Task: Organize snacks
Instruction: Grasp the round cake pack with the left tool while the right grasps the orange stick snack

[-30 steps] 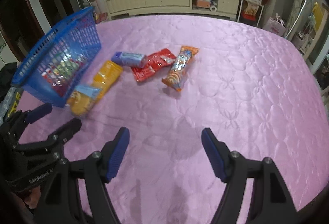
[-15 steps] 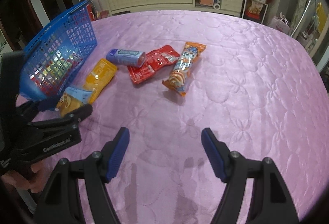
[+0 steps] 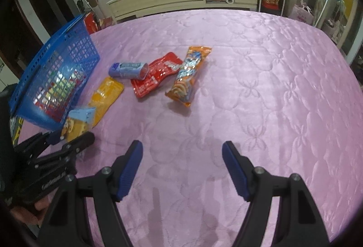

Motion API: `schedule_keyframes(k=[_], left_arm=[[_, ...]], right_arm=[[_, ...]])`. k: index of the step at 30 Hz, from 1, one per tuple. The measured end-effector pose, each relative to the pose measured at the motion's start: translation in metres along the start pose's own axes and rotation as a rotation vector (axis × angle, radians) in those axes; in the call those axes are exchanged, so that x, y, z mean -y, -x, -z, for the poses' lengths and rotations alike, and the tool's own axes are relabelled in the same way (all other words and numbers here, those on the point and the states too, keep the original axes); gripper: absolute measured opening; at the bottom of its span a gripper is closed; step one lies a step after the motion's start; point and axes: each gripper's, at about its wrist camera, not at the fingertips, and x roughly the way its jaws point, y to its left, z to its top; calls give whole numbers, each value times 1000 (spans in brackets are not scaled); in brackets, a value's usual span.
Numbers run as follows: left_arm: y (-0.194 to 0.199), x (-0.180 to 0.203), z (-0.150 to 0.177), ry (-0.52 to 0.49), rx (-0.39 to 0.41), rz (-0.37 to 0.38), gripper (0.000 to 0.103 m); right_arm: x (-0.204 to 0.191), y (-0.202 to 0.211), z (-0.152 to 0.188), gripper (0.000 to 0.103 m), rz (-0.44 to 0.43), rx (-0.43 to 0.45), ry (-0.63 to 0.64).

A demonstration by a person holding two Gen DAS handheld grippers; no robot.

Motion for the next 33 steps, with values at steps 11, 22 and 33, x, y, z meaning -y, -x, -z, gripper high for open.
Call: schedule_keyframes(k=[11, 22, 33], left_arm=[[21, 24, -34, -64, 97, 34, 52], [-4, 26, -57, -74, 94, 20, 51], [-5, 26, -59, -83, 80, 40, 51]], right_arm=[[5, -13, -53, 76, -20, -1, -20], [0, -66, -79, 70, -3, -74, -17], [-5, -44, -60, 28, 27, -45, 43]])
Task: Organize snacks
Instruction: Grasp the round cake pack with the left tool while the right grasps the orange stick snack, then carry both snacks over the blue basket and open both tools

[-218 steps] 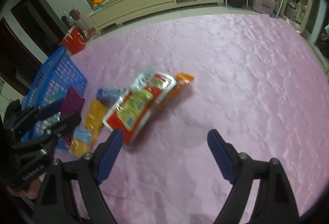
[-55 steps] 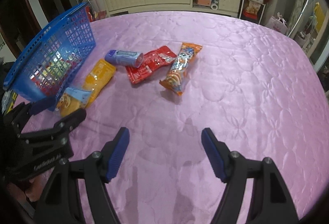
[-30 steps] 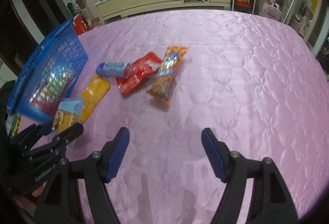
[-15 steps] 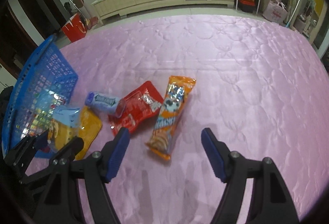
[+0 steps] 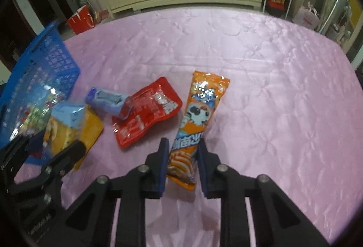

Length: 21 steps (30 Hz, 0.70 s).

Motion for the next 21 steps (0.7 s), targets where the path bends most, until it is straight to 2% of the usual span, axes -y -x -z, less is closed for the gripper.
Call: schedule_keyframes(k=[5, 11, 21], left_arm=[[20, 6, -1, -7, 23, 23, 51], [64, 6, 1, 2, 69, 45, 51], [156, -19, 8, 4, 169, 65, 51]], right_arm=[[-4, 49, 15, 28, 3, 45, 20], [-20, 107, 25, 28, 2, 108, 42], [-77, 188, 24, 28, -48, 223, 83]])
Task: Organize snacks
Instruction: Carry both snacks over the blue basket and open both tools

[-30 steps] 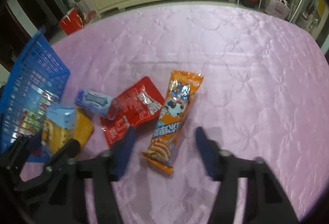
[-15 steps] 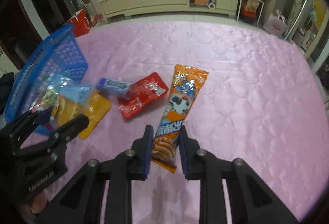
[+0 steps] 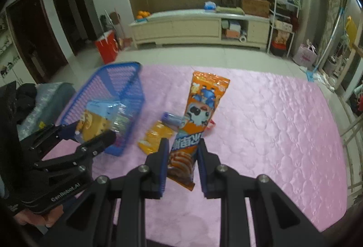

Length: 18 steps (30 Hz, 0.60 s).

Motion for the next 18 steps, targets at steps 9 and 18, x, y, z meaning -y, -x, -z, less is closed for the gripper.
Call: schedule_keyframes(k=[9, 18], left_arm=[[70, -51, -15, -15, 78, -34, 51], [101, -121, -26, 13, 96, -73, 51]], right_arm=[[-61, 27, -19, 28, -88, 55, 47], [-111, 0, -39, 28, -180, 27, 73]])
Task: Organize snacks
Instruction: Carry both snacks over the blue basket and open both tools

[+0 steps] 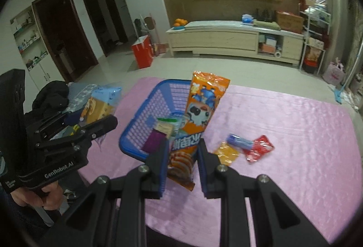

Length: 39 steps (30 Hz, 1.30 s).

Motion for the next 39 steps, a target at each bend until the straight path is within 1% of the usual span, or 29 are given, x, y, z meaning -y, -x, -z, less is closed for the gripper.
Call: schedule_keyframes(k=[3, 6, 13, 16, 19, 24, 30, 32, 33, 34, 35, 36, 38, 39], left_arm=[[-6, -20, 0, 7, -13, -19, 51], [-16, -33, 3, 15, -30, -24, 51], [-57, -54, 14, 57, -100, -6, 51], [-76, -56, 17, 71, -127, 2, 51], [-97, -55, 20, 60, -149, 10, 51], [-124, -53, 18, 71, -184, 27, 51], [-144, -56, 20, 96, -217, 26, 52], [-145, -56, 18, 101, -221, 24, 59], [-144, -56, 17, 108, -220, 23, 67], [-141, -56, 17, 109, -215, 25, 72], [-139, -56, 16, 106, -207, 25, 73], [-136, -55, 16, 104, -202, 24, 74], [-128, -52, 16, 83, -193, 20, 75], [-124, -49, 16, 71, -189, 19, 75]], right_arm=[[-9, -20, -4, 28, -24, -29, 11], [-16, -41, -7, 28, -30, -59, 30], [-18, -89, -5, 28, -50, -151, 49], [-13, -109, -9, 28, -41, -172, 53], [-7, -124, -13, 28, -54, -194, 50], [-3, -143, -17, 28, -38, -217, 84], [2, -156, -14, 28, -81, -251, 89], [0, -159, -12, 29, -88, -265, 105], [-2, -158, -12, 29, -78, -261, 116], [-4, -156, -11, 30, -69, -253, 138], [-6, -154, -10, 36, -62, -250, 152], [-6, -152, -10, 50, -54, -247, 156], [-3, -144, -9, 66, -35, -232, 148], [0, -139, -9, 71, -38, -229, 141]])
